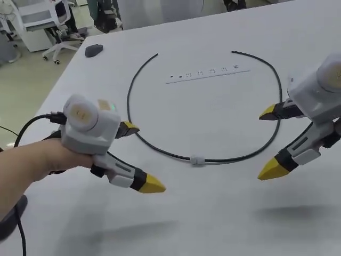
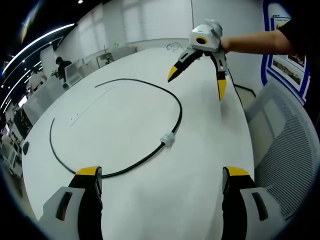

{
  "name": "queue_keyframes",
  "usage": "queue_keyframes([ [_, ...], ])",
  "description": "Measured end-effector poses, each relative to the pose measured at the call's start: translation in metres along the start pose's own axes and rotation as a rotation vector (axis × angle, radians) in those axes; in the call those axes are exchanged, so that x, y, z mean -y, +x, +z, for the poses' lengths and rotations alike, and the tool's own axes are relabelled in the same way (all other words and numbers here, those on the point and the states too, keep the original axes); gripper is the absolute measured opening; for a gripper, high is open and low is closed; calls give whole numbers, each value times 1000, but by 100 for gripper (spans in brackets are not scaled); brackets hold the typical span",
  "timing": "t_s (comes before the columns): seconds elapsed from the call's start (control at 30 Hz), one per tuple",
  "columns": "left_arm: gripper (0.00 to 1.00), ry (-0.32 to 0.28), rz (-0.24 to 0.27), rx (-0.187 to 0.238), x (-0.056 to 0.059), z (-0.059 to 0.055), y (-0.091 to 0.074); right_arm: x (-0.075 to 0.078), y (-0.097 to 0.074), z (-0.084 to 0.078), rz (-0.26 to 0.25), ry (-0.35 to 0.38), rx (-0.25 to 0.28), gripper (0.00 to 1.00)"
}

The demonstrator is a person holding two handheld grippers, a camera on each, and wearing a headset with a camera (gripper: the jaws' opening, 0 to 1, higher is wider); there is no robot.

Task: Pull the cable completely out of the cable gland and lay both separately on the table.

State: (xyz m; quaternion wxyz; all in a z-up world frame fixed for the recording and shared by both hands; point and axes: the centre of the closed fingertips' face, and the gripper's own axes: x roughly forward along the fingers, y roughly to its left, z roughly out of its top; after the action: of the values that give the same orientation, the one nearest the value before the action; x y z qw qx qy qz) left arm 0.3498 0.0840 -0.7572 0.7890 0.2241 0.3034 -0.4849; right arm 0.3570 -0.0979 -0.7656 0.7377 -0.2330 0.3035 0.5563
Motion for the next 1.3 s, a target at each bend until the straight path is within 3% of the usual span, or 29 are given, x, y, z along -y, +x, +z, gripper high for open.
queue_keyframes([
  [0.33, 100, 6, 8, 11, -2, 2, 2, 3, 6, 2, 8, 4, 9, 95],
  [0.37, 100, 55, 22, 12, -4, 4, 2, 4, 8, 3, 2, -3, 13, 96],
  [0.43, 100, 98, 38, -10, -6, 1, 2, 5, 10, 4, 4, -9, 10, 94],
  [0.57, 100, 74, 17, -11, -2, -2, 5, 5, 17, 6, 12, -10, 4, 93],
  [0.63, 100, 69, 17, -6, -2, -2, 6, 4, 21, 7, 23, -6, -3, 85],
  [0.7, 100, 58, 17, 14, 0, 1, 6, 4, 28, 9, 25, -13, -12, 71],
  [0.77, 100, 54, 41, 17, -2, 2, 7, 5, 38, 16, 6, -18, 20, 70],
  [0.83, 100, 72, 58, 7, -4, 0, 7, 3, 47, 21, 14, -1, 39, 63],
  [0.93, 100, 67, 68, 23, -2, 1, 7, -1, 63, 32, 10, -21, 71, 44],
  [0.97, 100, 73, 98, 38, -6, 3, 6, -1, 68, 38, 5, -52, 98, 37],
  [1.0, 100, 74, 131, 64, -9, 8, 5, -4, 74, 40, 7, -36, 105, 34],
  [1.07, 100, 64, 125, 104, -5, 14, 3, -8, 84, 45, 23, -4, 129, 31],
  [1.2, 100, 49, 122, 87, -4, 8, 3, -11, 98, 45, 19, 1, 125, 24],
  [1.3, 100, 39, 115, 90, -1, 5, 2, -13, 106, 43, 8, -9, 118, 24],
])
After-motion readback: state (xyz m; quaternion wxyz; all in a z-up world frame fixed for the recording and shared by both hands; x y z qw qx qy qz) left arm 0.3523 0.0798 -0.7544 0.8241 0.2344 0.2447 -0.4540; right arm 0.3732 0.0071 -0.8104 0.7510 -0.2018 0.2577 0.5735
